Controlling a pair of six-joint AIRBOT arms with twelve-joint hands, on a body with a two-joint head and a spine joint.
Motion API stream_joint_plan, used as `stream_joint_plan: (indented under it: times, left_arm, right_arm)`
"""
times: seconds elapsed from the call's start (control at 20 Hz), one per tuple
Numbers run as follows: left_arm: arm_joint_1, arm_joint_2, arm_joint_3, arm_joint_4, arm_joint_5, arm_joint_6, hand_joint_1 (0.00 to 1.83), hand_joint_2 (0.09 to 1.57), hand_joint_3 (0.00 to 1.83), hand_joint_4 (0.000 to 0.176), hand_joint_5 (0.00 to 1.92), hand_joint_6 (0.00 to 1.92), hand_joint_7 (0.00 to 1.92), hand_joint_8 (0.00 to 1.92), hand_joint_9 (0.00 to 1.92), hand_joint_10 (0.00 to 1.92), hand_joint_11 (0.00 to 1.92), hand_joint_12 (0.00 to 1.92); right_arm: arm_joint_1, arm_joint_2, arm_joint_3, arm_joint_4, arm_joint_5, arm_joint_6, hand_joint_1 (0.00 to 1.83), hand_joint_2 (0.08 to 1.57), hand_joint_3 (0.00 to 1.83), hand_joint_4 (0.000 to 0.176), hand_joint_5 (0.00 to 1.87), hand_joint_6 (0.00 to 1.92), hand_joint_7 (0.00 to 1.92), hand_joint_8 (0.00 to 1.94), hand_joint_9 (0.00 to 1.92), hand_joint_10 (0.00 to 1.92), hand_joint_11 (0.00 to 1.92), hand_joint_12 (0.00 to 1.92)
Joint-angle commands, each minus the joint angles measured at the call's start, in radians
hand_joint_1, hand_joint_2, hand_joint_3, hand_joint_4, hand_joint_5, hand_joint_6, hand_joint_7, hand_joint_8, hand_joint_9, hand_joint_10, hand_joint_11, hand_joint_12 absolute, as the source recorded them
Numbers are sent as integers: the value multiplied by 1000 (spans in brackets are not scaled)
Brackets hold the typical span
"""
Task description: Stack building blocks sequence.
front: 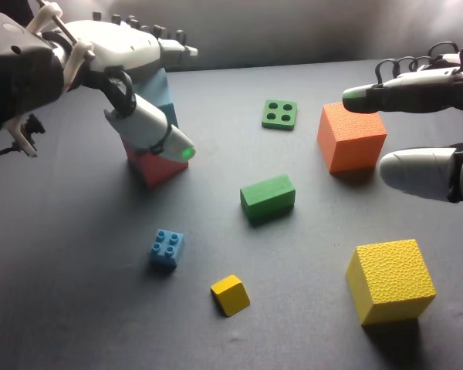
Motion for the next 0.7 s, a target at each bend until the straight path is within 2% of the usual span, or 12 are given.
stream_joint_plan:
  times: [0.0,0.05,0.15,0.2,0.25,0.35,0.4,0.45,0.55,0.6,0.65]
  left_arm:
    - [-1,20,-2,8,-32,0,550,888,0,0,94,3,143,3,158,3,0,633]
    - [-6,26,-8,12,-32,0,561,858,0,0,118,8,164,7,181,9,0,671]
    - [-12,36,-20,45,-32,-22,550,869,0,0,88,3,157,1,160,1,0,563]
    - [-11,43,-27,158,-35,-128,563,859,0,0,96,6,173,7,173,6,0,560]
    - [-11,50,-37,218,-47,-182,578,858,0,0,92,2,150,7,146,4,0,497]
    - [-13,64,-60,260,-64,-206,572,832,0,0,92,2,151,6,153,6,0,537]
    - [-13,70,-72,339,-76,-271,549,817,0,0,93,1,162,6,163,7,0,531]
    - [0,77,-89,481,-125,-421,544,814,0,0,86,0,153,1,155,2,0,502]
    - [26,86,-111,631,-195,-583,521,828,0,0,56,1,133,1,129,2,0,398]
    - [39,90,-121,712,-215,-666,541,822,0,0,86,9,161,9,150,9,0,426]
    - [48,92,-125,804,-221,-755,519,845,6,0,32,9,102,9,90,10,0,250]
  right_arm:
    - [15,12,-4,-2,117,11,315,1312,1,0,318,0,327,2,294,2,0,730]
    - [10,12,-4,0,126,11,314,1311,0,0,303,0,322,0,291,1,0,715]
    - [0,12,-4,28,143,11,312,1308,0,0,302,0,322,1,286,1,0,719]
    - [-7,13,-3,56,144,11,339,1299,0,0,295,0,308,1,273,1,0,719]
    - [-18,12,-3,74,150,11,315,1300,0,0,274,0,282,0,250,0,0,674]
    - [-42,10,-4,86,169,11,346,1273,0,0,248,0,246,0,210,0,0,596]
    - [-51,8,-3,111,169,11,442,1233,0,0,249,1,243,1,225,6,0,652]
    - [-65,0,-3,144,176,10,548,1193,0,0,236,3,231,2,220,3,0,661]
    - [-93,-19,-3,174,207,9,640,1133,0,0,141,0,135,0,125,0,0,484]
    - [-117,-32,-3,189,224,9,770,1041,0,0,97,0,75,0,70,0,0,397]
    - [-140,-43,-3,203,235,9,806,994,0,0,27,4,14,0,13,0,0,232]
